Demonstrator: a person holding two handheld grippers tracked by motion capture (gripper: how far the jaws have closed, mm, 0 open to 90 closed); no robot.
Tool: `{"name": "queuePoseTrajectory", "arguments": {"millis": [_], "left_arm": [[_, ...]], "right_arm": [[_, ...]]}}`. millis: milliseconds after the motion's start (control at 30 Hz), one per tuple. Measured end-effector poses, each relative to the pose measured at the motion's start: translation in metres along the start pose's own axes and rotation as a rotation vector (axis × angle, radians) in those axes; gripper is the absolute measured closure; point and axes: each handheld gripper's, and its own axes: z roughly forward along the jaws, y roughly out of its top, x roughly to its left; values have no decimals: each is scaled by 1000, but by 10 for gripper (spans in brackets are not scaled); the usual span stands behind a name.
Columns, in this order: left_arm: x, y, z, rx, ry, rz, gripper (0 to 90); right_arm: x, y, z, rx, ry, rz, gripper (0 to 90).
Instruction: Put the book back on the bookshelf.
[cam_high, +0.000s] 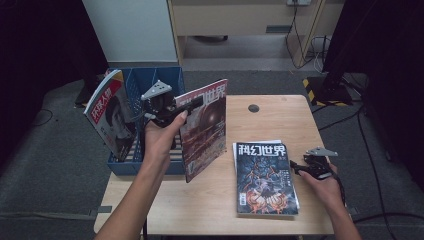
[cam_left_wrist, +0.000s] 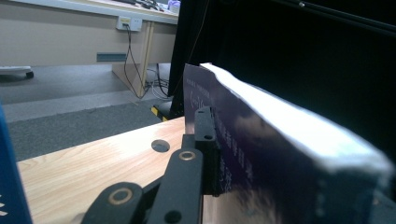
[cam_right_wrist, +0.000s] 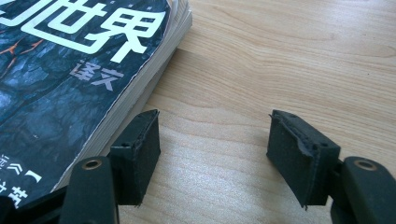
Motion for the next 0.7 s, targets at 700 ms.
{"name": "queuePoseTrajectory", "arguments": {"millis": [700], "left_arm": [[3,15,-25,-18,58,26,837]], "right_arm": [[0,0,0,2,-2,8,327]]}}
